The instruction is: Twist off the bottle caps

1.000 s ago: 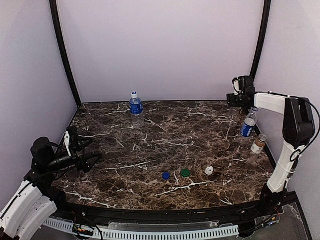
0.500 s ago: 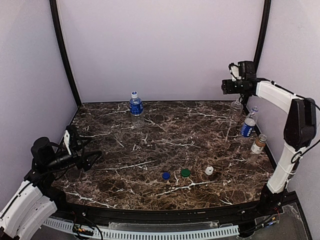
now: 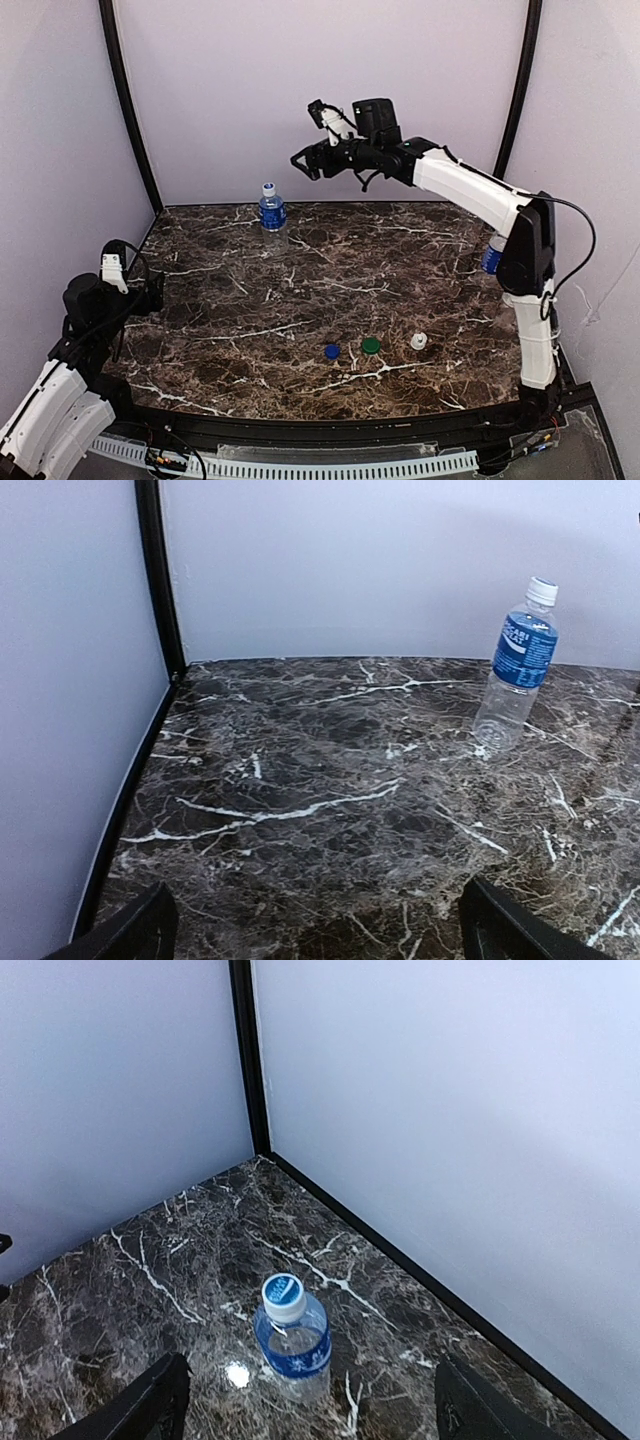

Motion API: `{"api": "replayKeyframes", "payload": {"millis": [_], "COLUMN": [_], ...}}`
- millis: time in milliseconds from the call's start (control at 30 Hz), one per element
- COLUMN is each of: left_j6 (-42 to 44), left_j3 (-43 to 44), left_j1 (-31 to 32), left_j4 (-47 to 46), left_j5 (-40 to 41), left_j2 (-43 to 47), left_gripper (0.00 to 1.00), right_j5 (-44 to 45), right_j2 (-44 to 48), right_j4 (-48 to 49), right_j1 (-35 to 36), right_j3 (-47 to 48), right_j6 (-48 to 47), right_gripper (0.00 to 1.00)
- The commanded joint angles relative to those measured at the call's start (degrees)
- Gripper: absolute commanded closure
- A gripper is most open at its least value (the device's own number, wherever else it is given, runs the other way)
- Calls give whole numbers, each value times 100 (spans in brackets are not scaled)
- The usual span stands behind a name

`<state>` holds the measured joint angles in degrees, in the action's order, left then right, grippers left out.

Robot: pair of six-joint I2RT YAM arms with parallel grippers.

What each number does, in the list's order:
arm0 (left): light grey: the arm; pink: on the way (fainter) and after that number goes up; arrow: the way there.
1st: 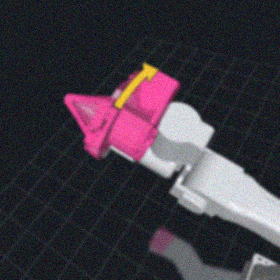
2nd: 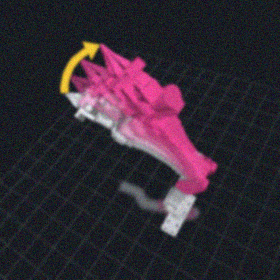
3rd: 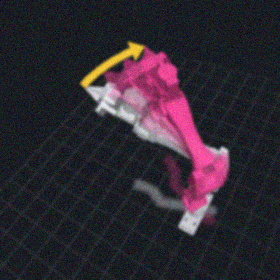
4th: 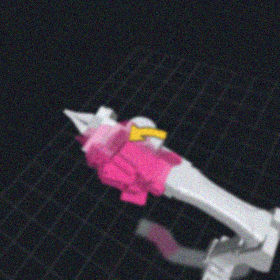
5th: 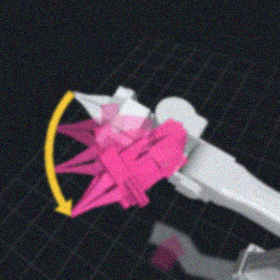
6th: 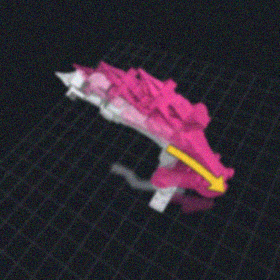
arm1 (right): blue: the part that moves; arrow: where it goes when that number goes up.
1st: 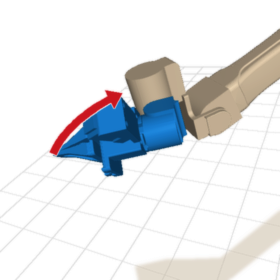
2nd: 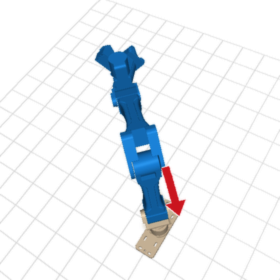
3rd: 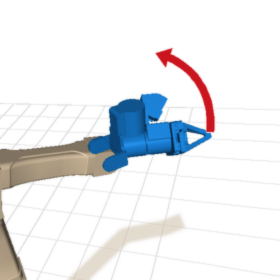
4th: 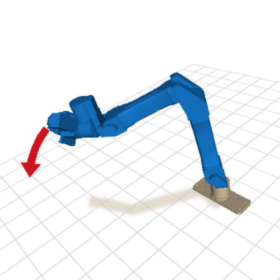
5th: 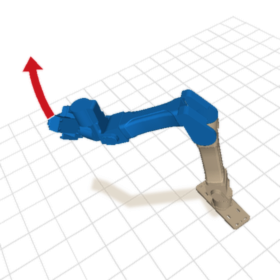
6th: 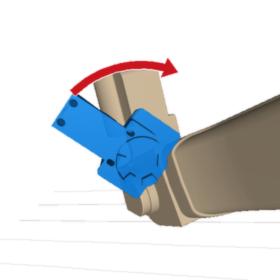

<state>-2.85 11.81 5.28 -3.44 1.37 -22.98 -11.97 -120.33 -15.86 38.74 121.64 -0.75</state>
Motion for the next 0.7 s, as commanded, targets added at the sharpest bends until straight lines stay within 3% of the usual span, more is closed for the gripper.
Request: {"api": "replayKeyframes", "payload": {"millis": [0, 100, 267, 433, 667], "left_j6": [63, 65, 58, 57, 32], "left_j3": [-45, -59, -82, -98, -116], "left_j1": [-161, -200, -221, -232, -229], "left_j4": [92, 50, -23, -62, -102], "left_j5": [612, 545, 351, 252, 144], "left_j2": [105, 98, 68, 74, 75], "left_gripper": [1, 1, 1, 1, 1], "right_j5": [-61, 87, -145, -160, 228], "right_j2": [-1141, -1702, -2180, -2701, -3252], "right_j4": [-86, 238, 1302, 1770, 2362], "right_j1": [230, 345, 424, 561, 640], "right_j3": [1160, 1672, 1780, 2086, 2233], "right_j6": [219, 359, 635, 611, 634], "right_gripper": [18, 17, 18, 18, 31]}}
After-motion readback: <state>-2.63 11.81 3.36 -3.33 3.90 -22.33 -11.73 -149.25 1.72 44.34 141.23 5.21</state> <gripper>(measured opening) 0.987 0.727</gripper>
